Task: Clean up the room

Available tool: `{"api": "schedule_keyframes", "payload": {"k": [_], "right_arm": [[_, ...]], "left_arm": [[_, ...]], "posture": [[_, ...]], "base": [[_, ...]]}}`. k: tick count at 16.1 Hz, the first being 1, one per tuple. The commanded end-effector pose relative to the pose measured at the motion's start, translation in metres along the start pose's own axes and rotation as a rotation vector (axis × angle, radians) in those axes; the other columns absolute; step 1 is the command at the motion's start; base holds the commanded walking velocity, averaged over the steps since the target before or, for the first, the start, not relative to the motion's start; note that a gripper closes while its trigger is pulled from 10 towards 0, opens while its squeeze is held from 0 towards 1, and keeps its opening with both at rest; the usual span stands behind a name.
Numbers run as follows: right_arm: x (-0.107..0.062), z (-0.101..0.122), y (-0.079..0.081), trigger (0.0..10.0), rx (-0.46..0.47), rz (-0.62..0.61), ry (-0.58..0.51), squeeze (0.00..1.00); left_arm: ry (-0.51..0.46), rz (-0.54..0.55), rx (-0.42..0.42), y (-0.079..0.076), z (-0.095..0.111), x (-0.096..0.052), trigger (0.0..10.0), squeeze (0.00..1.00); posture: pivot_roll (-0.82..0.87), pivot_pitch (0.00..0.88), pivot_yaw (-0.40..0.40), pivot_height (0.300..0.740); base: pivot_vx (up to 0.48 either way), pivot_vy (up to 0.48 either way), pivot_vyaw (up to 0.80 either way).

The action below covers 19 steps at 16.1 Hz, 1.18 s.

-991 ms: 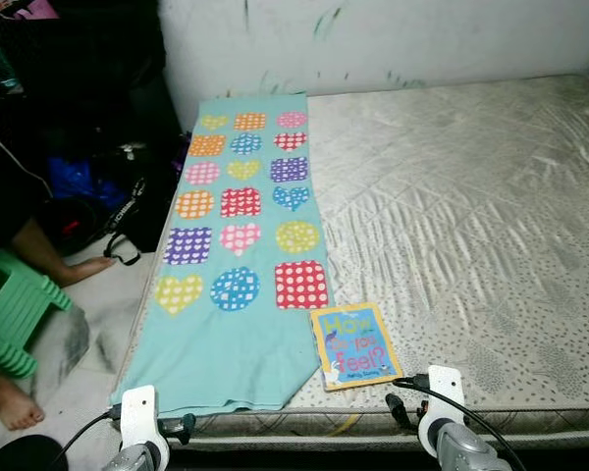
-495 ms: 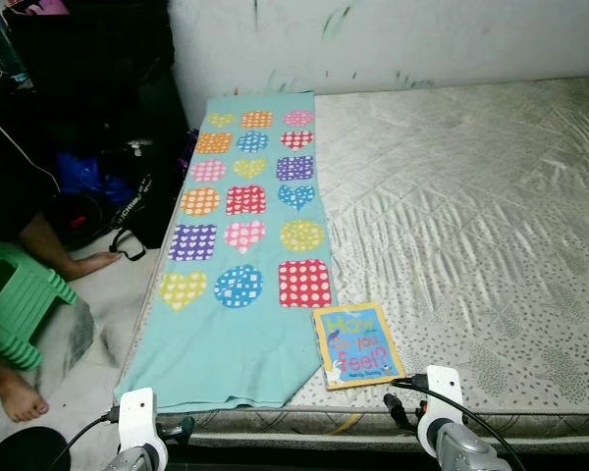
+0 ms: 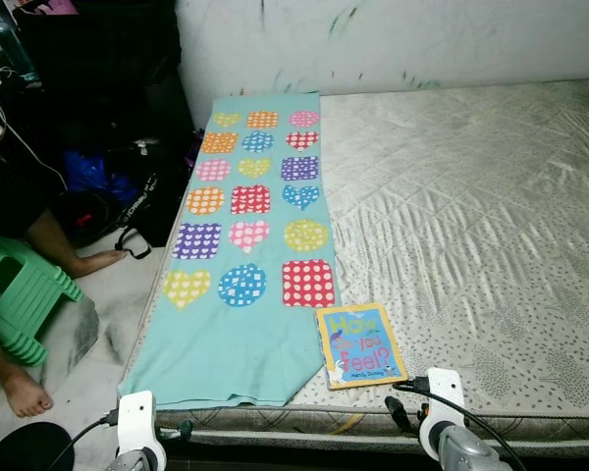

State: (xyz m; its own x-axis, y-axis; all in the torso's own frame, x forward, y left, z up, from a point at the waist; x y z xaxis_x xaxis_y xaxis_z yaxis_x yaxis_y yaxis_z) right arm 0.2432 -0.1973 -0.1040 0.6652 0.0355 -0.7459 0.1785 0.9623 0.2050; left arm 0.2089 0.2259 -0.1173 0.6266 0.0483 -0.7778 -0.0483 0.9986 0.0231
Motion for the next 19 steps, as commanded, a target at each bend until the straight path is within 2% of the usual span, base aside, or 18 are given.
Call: {"api": "schedule_keyframes", "payload": {"k": [1, 5, 10, 19], "right_arm": [[-0.002, -0.013, 0.006, 10.0, -0.077, 0.038, 0.03, 0.0], [-0.007, -0.033, -0.002, 10.0, -0.12, 0.032, 0.076, 0.0], [-0.007, -0.032, -0.002, 10.0, -0.139, 0.035, 0.076, 0.0], [-0.006, -0.029, 0.003, 10.0, -0.146, 0.047, 0.073, 0.0]], "left_arm": [[-0.011, 0.0, 0.004, 0.001, -0.002, -0.001, 10.0, 0.0], [0.011, -0.015, 0.01, -0.004, -0.012, -0.003, 10.0, 0.0], [0.019, 0.006, 0.024, 0.006, -0.013, -0.005, 10.0, 0.0], [0.023, 0.01, 0.024, 0.004, -0.014, -0.004, 10.0, 0.0]], "posture": [[-0.07, 0.0, 0.092, 0.74], [-0.07, 0.0, 0.091, 0.74], [-0.07, 0.0, 0.088, 0.74], [-0.06, 0.0, 0.082, 0.74]], "base": [[0.0, 0.0, 0.0], [0.0, 0.0, 0.0], [0.0, 0.0, 0.0], [0.0, 0.0, 0.0]]}}
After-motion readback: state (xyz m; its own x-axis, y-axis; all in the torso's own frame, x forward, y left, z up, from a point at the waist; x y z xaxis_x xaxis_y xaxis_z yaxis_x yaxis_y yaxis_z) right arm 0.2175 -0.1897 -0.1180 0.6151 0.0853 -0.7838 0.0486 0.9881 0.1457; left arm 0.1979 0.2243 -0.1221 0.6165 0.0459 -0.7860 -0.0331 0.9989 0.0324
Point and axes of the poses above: a point about 5 cm out from each wrist's last joint towards the gripper, its own x axis pointing out of the wrist towards the gripper, its own z axis along the axis of the wrist's last joint, y = z × x, the point moved 5 cm from there along x, pointing out of the wrist towards the gripper, and after that the axes turned 11 degrees about x, right-handed, at the moved point
